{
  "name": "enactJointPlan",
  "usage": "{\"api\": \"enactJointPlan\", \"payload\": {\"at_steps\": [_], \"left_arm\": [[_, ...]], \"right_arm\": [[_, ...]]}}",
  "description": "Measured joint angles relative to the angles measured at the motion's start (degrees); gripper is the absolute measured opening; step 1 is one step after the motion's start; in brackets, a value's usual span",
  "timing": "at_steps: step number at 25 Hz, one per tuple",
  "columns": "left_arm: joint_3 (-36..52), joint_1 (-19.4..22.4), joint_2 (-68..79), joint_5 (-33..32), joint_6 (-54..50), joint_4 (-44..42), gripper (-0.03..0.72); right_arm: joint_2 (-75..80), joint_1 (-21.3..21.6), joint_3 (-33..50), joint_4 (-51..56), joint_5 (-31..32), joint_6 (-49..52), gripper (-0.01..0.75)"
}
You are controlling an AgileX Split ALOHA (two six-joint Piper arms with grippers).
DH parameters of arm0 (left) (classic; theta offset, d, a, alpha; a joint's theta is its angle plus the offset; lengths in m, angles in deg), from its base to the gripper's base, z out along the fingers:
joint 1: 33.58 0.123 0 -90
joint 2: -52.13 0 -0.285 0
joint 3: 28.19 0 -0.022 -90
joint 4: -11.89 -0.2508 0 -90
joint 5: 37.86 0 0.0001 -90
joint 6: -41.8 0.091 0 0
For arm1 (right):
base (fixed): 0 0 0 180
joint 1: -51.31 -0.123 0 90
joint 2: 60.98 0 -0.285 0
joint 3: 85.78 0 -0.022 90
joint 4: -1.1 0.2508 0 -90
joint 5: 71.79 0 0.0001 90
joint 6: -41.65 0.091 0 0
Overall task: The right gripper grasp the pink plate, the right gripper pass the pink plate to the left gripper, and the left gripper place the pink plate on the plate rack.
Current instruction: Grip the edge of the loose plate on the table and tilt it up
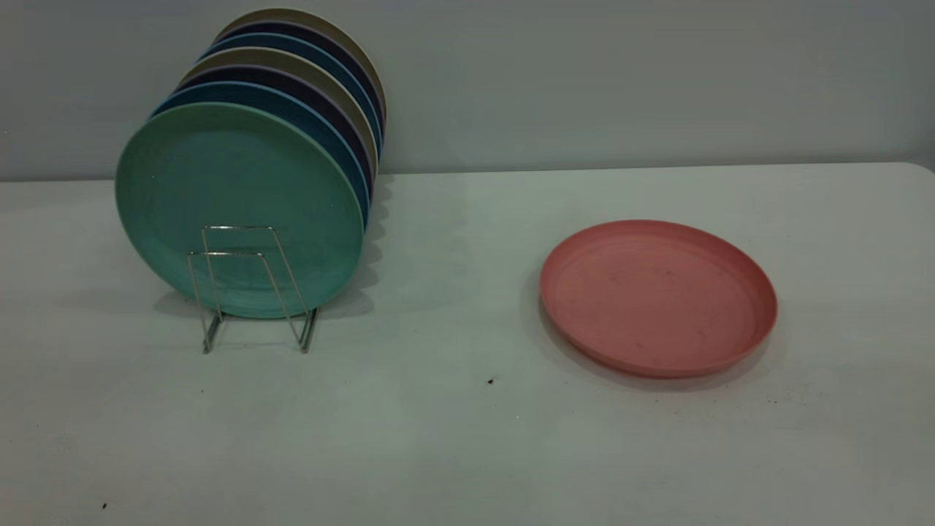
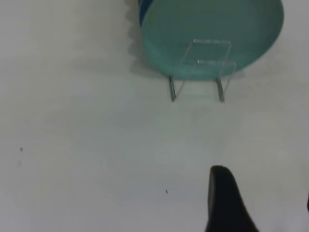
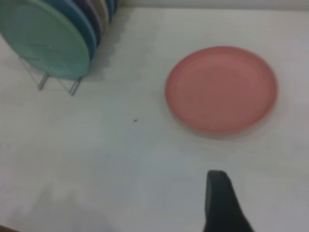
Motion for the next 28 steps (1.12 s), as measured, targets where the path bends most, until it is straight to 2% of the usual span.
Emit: {"api": "enactJointPlan", "payload": {"at_steps": [5,12,16,21,28], "left_arm": [[0.0,0.0,2.93,4.03,0.0,0.07,0.429],[0.0,0.0,8.84,2.92,2.08,3.75,0.429],[0.0,0.0,12.77,2.81,6.42,8.63,0.429],[-2.28,0.0,19.24,2.74,10.9,14.41,0.429],[-6.06,0.0,24.45,3.48,12.01,18.46,0.429]], "right_arm": [[16.05,0.0,0.0,9.77,-9.3,-9.58,0.445],[37.73,0.0,-5.44,21.51,-13.52,-24.43,0.444],[49.76,0.0,-10.92,27.26,-14.19,-31.39,0.438],[64.88,0.86,-18.79,29.41,-13.5,-35.94,0.425],[79.76,8.47,-27.19,30.25,-7.98,-37.04,0.424]]}}
